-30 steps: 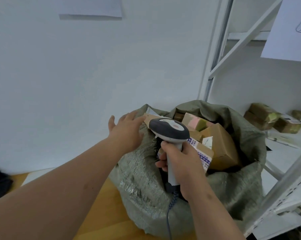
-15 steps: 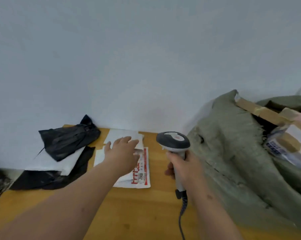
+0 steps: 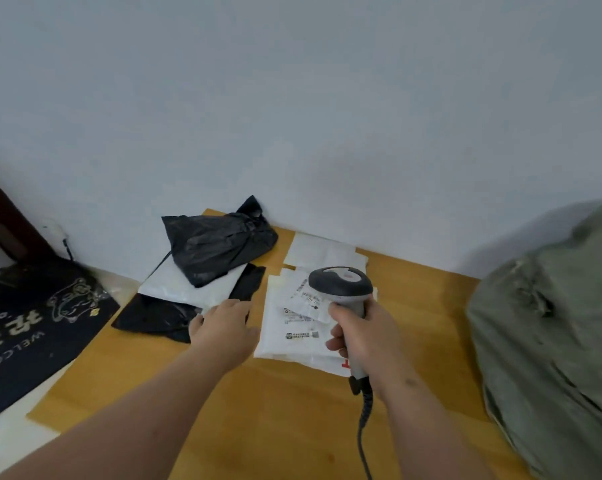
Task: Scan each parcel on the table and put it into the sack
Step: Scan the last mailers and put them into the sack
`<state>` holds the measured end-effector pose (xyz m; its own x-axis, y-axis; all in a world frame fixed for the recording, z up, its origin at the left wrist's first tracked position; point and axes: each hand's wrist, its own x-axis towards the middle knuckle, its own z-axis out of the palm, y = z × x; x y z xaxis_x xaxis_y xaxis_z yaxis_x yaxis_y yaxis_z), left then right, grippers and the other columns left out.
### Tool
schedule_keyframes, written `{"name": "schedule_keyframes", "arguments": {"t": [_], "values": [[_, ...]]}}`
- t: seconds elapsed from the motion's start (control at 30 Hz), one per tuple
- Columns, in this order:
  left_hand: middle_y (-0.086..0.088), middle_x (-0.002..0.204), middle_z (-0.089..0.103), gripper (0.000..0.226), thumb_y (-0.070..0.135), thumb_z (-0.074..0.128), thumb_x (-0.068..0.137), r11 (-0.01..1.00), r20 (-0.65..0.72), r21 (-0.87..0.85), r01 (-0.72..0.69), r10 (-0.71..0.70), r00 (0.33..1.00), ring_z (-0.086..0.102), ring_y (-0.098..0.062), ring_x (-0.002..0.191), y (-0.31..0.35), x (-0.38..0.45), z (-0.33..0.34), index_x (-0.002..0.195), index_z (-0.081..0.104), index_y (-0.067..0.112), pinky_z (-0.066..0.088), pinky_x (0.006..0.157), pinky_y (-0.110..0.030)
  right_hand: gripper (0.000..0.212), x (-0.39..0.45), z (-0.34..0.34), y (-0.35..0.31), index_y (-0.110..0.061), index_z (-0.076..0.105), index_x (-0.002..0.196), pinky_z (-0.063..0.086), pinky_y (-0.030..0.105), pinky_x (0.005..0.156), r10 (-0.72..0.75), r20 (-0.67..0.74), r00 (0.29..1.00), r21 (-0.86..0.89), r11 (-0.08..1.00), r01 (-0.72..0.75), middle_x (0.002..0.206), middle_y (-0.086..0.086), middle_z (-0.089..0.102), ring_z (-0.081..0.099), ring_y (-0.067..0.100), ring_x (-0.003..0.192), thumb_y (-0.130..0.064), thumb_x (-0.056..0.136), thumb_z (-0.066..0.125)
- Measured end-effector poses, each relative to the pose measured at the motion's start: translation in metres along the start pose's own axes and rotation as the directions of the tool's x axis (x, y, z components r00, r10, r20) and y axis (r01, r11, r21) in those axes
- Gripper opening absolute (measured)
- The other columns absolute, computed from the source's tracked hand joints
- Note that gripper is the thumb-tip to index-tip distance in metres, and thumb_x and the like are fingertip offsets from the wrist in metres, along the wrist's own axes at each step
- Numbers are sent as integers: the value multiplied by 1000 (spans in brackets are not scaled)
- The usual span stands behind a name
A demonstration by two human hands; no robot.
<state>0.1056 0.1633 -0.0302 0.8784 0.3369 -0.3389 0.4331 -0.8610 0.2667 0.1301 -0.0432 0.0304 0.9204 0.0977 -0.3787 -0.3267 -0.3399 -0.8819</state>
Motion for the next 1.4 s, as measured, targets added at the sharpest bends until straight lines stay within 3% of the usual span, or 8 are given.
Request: {"name": "schedule_keyframes", "arguments": {"t": [0.4, 0.67, 0.9, 1.0, 1.13, 1.27, 1.33, 1.4], "values": [[6, 158, 30, 57, 41, 47, 98, 991, -52, -5, 135, -136, 989, 30, -20, 144, -55, 101, -13, 152, 30, 32, 21, 119, -47, 15, 99, 74, -18, -15, 62, 97, 55, 32, 66, 93, 120, 988, -85, 993, -83, 82, 7, 70, 71, 11, 62, -30, 92, 62], [-1, 164, 12, 68, 45, 48, 97, 996, -15, 72, 46, -45, 999, 11, -25, 150, -95, 182, -23, 156, 16, 32, 14, 121, -47, 15, 146, 143, -23, -19, 62, 94, 59, 45, 83, 201, 50, 978, -98, 976, -196, 80, 6, 71, 74, 18, 71, -33, 90, 64], [1, 165, -11, 91, 56, 59, 88, 978, 128, 188, -93, 70, 989, -8, -29, 151, -126, 230, -19, 154, -3, 44, 8, 122, -49, 15, 170, 185, -28, -16, 61, 92, 59, 33, 71, 263, 9, 965, -33, 964, -263, 76, 4, 65, 66, 6, 53, -30, 92, 65], [1, 165, 3, 80, 52, 56, 91, 979, 159, 165, -118, 92, 983, 8, -28, 151, -131, 241, -14, 154, 7, 46, 15, 121, -46, 16, 172, 190, -23, -14, 61, 91, 56, 31, 67, 283, -19, 959, -23, 959, -283, 76, 4, 65, 65, 4, 51, -30, 92, 65], [9, 157, 32, 47, 28, 42, 100, 994, 93, -9, -111, 111, 990, 34, -23, 140, -130, 244, -17, 145, 41, 43, 38, 110, -42, 20, 165, 189, -18, -10, 63, 96, 58, 39, 77, 295, -50, 954, 5, 955, -295, 76, 6, 67, 69, 12, 58, -30, 91, 65], [3, 113, 64, 30, 26, 41, 103, 964, -25, -233, -126, 124, 992, 61, -22, 94, -111, 233, -38, 125, 61, 30, 51, 74, -34, 16, 156, 178, -21, -16, 64, 94, 59, 45, 82, 274, -95, 957, 46, 961, -271, 82, 9, 72, 74, 21, 70, -31, 91, 67], [3, 92, 62, 23, 27, 41, 104, 926, -71, -352, -135, 117, 991, 59, -18, 75, -95, 222, -51, 117, 60, 25, 44, 60, -30, 13, 150, 168, -25, -18, 64, 94, 58, 45, 82, 249, -117, 961, 87, 967, -240, 81, 8, 71, 74, 20, 70, -30, 91, 67], [4, 85, 61, 20, 28, 41, 104, 865, -96, -483, -134, 100, 990, 58, -16, 72, -77, 207, -62, 115, 58, 24, 43, 56, -29, 9, 140, 155, -29, -18, 64, 94, 57, 43, 79, 212, -137, 968, 131, 972, -194, 80, 8, 71, 73, 17, 67, -27, 92, 66]]}}
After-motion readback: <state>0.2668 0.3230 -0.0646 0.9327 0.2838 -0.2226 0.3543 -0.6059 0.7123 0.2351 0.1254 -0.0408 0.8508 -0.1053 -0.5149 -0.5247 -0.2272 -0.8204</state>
